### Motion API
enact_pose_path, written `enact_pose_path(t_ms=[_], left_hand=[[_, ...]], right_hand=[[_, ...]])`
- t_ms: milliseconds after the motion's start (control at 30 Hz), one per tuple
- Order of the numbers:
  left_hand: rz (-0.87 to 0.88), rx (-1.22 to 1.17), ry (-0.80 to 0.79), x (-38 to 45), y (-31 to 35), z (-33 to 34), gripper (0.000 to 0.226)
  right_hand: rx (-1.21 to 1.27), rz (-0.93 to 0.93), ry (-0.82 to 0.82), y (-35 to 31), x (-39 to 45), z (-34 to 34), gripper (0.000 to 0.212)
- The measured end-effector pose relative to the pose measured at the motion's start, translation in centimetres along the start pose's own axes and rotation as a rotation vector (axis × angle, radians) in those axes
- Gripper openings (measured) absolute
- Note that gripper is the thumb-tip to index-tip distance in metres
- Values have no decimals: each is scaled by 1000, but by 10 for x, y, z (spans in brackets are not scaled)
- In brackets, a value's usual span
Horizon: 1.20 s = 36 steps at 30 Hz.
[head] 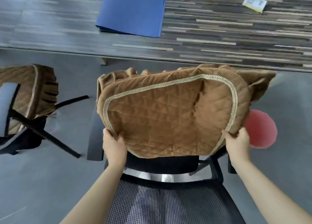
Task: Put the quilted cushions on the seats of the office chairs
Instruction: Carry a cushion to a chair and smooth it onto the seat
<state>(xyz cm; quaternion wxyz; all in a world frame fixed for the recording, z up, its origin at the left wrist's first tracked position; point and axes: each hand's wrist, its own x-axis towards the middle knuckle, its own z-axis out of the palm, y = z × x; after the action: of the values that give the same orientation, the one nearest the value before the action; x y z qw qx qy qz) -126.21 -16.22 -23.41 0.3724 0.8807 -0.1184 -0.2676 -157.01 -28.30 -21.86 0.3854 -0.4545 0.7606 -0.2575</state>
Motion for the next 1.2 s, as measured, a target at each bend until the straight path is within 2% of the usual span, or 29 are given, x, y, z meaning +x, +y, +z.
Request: enact_pose_path(t_ms=[100, 200, 267, 333, 467, 533, 667, 767, 833, 967, 1067, 1133, 1200], left_hand=[[31, 59, -52, 1, -28, 27, 17], [63, 119, -96, 5, -47, 55, 17], [38, 130, -90, 14, -55, 68, 14], [50, 170, -69, 29, -63, 79, 10], [290, 232, -58, 59, -72, 89, 13], [280, 279, -58, 81, -79, 91, 24], [-107, 410, -81, 123, -94, 103, 69], [-59, 534, -246, 124, -109, 116, 82], [-38, 567, -255, 115, -120, 121, 74], [-54, 681, -217, 102, -141, 116, 41], [-230, 774, -344, 100, -156, 108, 40], [-321, 708, -431, 96, -160, 103, 43], [-387, 564, -446, 95, -161, 100, 42]], right_hand=[[-161, -106, -40, 31, 7, 21, 10], [-339, -238, -113, 52, 21, 48, 21], [-433, -281, -129, 57, 36, 65, 11], [-493, -310, -111, 59, 57, 82, 16], [-712, -414, -64, 48, 100, 109, 21], [-732, -359, -62, 42, 120, 120, 26], [-758, -234, -139, 59, 157, 132, 52], [-844, -15, -267, 83, 165, 139, 57], [-841, 109, -299, 97, 159, 140, 55], [-741, 276, -332, 126, 136, 140, 61], [-584, 375, -361, 148, 124, 142, 55], [-525, 391, -352, 158, 123, 142, 47], [-524, 357, -339, 159, 121, 141, 41]])
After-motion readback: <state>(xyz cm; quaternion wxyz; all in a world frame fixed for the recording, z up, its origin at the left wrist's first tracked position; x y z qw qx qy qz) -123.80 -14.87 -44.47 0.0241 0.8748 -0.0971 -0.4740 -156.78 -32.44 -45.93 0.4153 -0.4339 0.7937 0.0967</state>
